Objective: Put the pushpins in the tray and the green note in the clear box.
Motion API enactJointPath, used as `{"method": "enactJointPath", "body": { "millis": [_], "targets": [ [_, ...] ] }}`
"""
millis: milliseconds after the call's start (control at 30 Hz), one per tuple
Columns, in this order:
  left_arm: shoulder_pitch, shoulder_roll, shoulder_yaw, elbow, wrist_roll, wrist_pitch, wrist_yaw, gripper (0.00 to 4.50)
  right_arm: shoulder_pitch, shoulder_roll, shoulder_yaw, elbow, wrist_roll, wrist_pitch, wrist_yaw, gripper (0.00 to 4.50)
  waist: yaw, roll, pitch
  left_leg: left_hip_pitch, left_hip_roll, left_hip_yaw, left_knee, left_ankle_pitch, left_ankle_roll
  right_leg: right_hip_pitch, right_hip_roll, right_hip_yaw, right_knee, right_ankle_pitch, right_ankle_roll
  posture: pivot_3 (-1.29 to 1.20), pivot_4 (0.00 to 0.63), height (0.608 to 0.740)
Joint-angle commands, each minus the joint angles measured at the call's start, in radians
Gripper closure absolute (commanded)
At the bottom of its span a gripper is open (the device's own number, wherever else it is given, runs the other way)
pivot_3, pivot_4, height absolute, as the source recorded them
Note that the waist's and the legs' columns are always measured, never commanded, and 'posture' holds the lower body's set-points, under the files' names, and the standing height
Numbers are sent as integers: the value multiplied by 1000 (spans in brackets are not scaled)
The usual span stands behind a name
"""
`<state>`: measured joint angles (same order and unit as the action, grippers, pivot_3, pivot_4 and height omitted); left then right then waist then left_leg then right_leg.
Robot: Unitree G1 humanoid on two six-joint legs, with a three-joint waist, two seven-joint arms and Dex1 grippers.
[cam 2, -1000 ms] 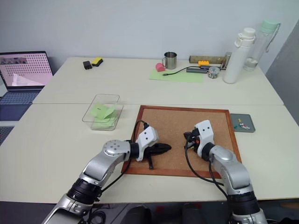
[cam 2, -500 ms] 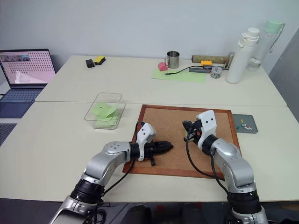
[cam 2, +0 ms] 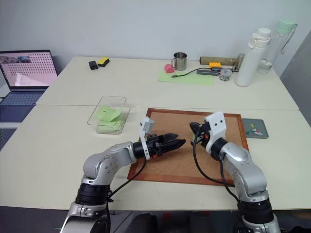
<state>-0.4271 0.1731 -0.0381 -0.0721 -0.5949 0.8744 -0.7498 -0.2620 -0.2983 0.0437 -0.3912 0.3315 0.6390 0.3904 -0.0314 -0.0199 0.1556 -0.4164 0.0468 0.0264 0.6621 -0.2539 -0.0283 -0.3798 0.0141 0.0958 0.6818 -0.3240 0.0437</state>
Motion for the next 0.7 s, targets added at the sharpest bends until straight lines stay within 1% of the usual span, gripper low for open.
{"method": "enactJointPath", "body": {
  "millis": [33, 300, 700],
  "targets": [
    [-19, -16, -13, -41, -13, -16, 19, 50, -24, 4, 10, -41, -6, -23, -3, 4500, 0, 0, 0, 0, 0, 0, 0, 0, 0, 0, 0, 0, 0, 0, 0, 0, 150, 740],
    [-16, -32, -48, -24, 16, -48, 56, 50, -38, 27, 46, -55, -7, -21, -10, 4500, 0, 0, 0, 0, 0, 0, 0, 0, 0, 0, 0, 0, 0, 0, 0, 0, 150, 740],
    [-59, -72, -69, 77, 86, -133, 113, 50, -28, 49, 68, -91, 3, -6, -14, 4500, 1, 0, 0, 0, 0, 0, 0, 0, 0, 0, 0, 0, 0, 0, 0, 0, 150, 740]
  ]
}}
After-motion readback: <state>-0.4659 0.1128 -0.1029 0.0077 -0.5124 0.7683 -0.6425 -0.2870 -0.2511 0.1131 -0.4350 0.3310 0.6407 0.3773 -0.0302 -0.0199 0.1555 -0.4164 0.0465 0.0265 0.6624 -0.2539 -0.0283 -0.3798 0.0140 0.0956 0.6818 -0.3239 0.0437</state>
